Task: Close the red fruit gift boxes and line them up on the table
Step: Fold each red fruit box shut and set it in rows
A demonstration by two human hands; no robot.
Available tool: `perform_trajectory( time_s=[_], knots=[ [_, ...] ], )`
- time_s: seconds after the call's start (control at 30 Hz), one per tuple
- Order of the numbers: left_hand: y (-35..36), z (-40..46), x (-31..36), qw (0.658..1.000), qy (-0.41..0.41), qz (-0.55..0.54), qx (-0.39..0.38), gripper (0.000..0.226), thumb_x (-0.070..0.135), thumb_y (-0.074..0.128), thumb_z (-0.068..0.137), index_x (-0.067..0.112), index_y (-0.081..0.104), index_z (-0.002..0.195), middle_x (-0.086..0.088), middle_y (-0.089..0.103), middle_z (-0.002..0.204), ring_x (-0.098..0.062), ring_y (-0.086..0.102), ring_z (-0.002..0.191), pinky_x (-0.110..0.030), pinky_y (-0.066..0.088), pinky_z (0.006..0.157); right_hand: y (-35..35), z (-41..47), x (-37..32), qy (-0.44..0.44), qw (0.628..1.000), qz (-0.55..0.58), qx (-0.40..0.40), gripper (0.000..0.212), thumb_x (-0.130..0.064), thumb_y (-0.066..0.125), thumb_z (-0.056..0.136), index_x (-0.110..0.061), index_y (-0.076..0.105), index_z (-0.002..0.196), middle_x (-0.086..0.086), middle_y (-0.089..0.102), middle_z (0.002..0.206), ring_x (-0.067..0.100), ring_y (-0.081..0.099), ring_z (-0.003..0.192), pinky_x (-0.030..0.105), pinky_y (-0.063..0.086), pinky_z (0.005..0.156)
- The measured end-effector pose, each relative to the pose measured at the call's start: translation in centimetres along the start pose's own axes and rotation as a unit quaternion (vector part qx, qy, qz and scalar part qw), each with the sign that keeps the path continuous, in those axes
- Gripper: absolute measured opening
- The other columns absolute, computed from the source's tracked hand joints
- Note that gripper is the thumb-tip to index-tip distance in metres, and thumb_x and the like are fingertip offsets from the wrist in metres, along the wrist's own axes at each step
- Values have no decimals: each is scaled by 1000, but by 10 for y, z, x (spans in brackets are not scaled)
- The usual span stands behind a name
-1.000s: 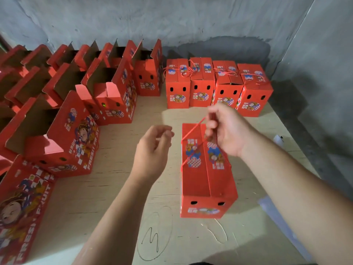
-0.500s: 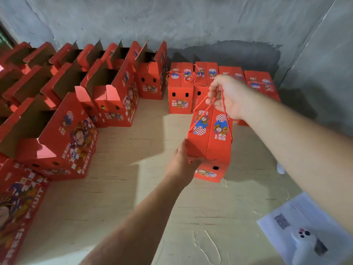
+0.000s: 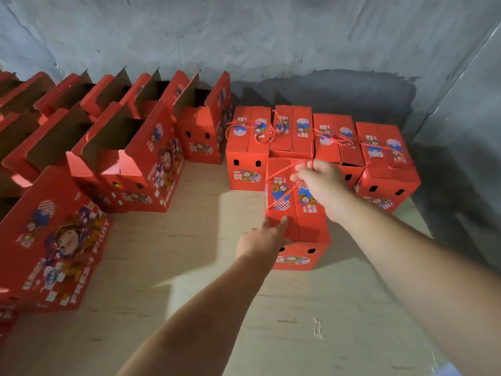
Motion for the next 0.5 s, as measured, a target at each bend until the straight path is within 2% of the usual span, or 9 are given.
perform_trajectory(
  time_s=[0.07, 0.1, 0.13, 0.17, 0.2, 0.27, 0.33, 0.43, 0.5],
  knots=[
    [4, 15, 0, 1000, 1, 3, 5, 63, 43, 52, 105, 42, 18, 158, -7, 43, 147, -37, 67, 104, -47, 54, 79, -3, 10, 31, -25, 996, -78, 37, 22, -34, 60, 89, -25, 68, 108, -8, 74, 103, 26, 64, 95, 37, 49, 79],
    [5, 20, -2, 1000, 0, 4, 8, 64, 42, 52, 105, 44, 16, 159, -7, 40, 150, -38, 67, 105, -47, 54, 79, -1, 11, 49, -23, 988, -147, 51, 46, -40, 61, 90, -24, 58, 133, -2, 67, 128, 30, 60, 116, 42, 49, 95],
    [7, 23, -4, 1000, 0, 4, 12, 64, 44, 50, 106, 44, 15, 160, -6, 37, 153, -38, 67, 107, -48, 55, 80, 3, 9, 67, -14, 978, -201, 54, 71, -46, 62, 91, -24, 36, 153, 7, 46, 153, 34, 45, 136, 48, 40, 110],
    [8, 25, -6, 1000, 4, 7, 17, 64, 48, 49, 105, 44, 16, 160, -5, 36, 155, -38, 67, 108, -48, 57, 81, 9, 4, 81, -9, 972, -229, 46, 88, -51, 63, 91, -29, 14, 161, 11, 21, 166, 37, 29, 148, 52, 31, 115],
    [9, 26, -8, 1000, 11, 9, 22, 63, 49, 48, 105, 44, 17, 160, -3, 35, 157, -37, 68, 109, -49, 58, 82, 15, -2, 93, -17, 968, -248, 26, 93, -56, 61, 92, -35, 2, 160, 9, 3, 170, 39, 20, 151, 55, 30, 115],
    [10, 25, -11, 999, 26, 3, 32, 59, 48, 50, 105, 42, 24, 158, 0, 35, 159, -37, 68, 109, -50, 59, 82, 25, -10, 111, -76, 942, -326, 0, 80, -66, 50, 93, -44, 8, 158, 3, -5, 170, 41, 22, 149, 59, 42, 106],
    [9, 25, -13, 998, 44, -17, 39, 55, 47, 51, 105, 40, 30, 156, 0, 40, 156, -36, 67, 110, -49, 58, 82, 30, -12, 116, -111, 913, -393, 27, 65, -70, 37, 95, -44, 26, 154, 0, 3, 170, 39, 28, 145, 57, 53, 94],
    [3, 25, -21, 995, 68, -40, 53, 53, 50, 49, 105, 40, 34, 155, 4, 46, 150, -31, 67, 112, -47, 58, 81, 39, -15, 114, -86, 905, -413, 52, 64, -69, 27, 98, -42, 29, 155, 1, 10, 170, 40, 27, 147, 55, 57, 88],
    [-1, 22, -29, 994, 66, -54, 63, 54, 51, 48, 105, 42, 34, 156, 6, 43, 155, -29, 65, 116, -46, 58, 83, 46, -20, 113, -103, 896, -429, 48, 62, -64, 30, 100, -37, 33, 156, 6, 14, 170, 43, 27, 147, 54, 57, 87]
  ],
)
Point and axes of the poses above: each hand's wrist, its own z-axis towards the middle knuckle, its own y-axis out of the palm, x = y × z, the point moved 2 cm from there along z, towards the middle knuckle
